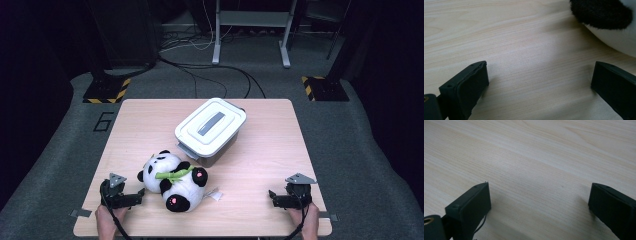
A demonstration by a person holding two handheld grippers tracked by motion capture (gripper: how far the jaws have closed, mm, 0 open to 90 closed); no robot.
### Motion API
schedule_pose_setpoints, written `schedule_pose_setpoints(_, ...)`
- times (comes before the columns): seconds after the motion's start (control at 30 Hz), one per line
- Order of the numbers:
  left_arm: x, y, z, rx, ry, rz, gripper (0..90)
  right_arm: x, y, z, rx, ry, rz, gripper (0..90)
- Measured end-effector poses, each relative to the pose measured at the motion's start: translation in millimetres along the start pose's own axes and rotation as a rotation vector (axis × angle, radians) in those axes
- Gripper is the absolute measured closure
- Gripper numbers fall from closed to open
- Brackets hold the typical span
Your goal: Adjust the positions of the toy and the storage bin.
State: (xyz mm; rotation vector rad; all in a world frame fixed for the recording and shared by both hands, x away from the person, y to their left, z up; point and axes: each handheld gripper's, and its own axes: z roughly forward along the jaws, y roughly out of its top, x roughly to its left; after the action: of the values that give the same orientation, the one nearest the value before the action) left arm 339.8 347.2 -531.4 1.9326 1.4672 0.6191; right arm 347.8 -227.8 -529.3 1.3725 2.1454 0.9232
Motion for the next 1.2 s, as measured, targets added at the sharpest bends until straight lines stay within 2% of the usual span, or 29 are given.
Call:
schedule_pose_setpoints(0.27,-0.8,-0.3,0.4,-0.004,-0.015,0.014,0.0,-0.2,0.1,-0.1,0.0,0.001,0.002,3.8)
schedule_pose_setpoints(0.43,1.2,-1.0,-1.4,-0.008,-0.03,0.006,0.0,-0.3,0.2,-0.2,0.0,-0.001,0.004,3.9)
schedule_pose_setpoints(0.7,4.1,-1.7,-11.9,0.006,-0.083,-0.001,0.1,-0.5,0.4,0.2,-0.001,-0.006,-0.001,3.9)
schedule_pose_setpoints(0.77,3.4,1.7,-21.7,-0.013,-0.085,0.008,0.1,-0.5,0.5,0.4,-0.002,-0.003,0.002,3.9)
schedule_pose_setpoints(0.83,3.8,3.1,-25.3,-0.02,-0.102,-0.004,0.1,-0.6,0.5,0.4,-0.002,-0.003,0.002,3.9)
schedule_pose_setpoints(0.87,2.2,5.7,-32.2,-0.04,-0.131,-0.02,0.1,-0.4,0.4,0.3,-0.003,-0.005,0.004,4.0)
schedule_pose_setpoints(0.9,2.2,5.7,-32.2,-0.04,-0.131,-0.02,0.1,-0.4,0.4,0.3,-0.003,-0.005,0.004,4.0)
schedule_pose_setpoints(0.97,-2.7,8.8,-38.7,-0.054,-0.135,-0.005,0.1,-0.4,0.5,0.3,-0.003,-0.004,0.004,4.0)
schedule_pose_setpoints(1.0,-8.0,12.7,-44.0,-0.069,-0.144,0.015,0.1,-0.6,0.5,0.4,-0.003,-0.003,0.002,4.0)
schedule_pose_setpoints(1.2,-21.2,25.3,-56.1,-0.116,-0.165,0.054,0.3,-0.5,0.4,0.3,-0.003,-0.006,0.001,4.2)
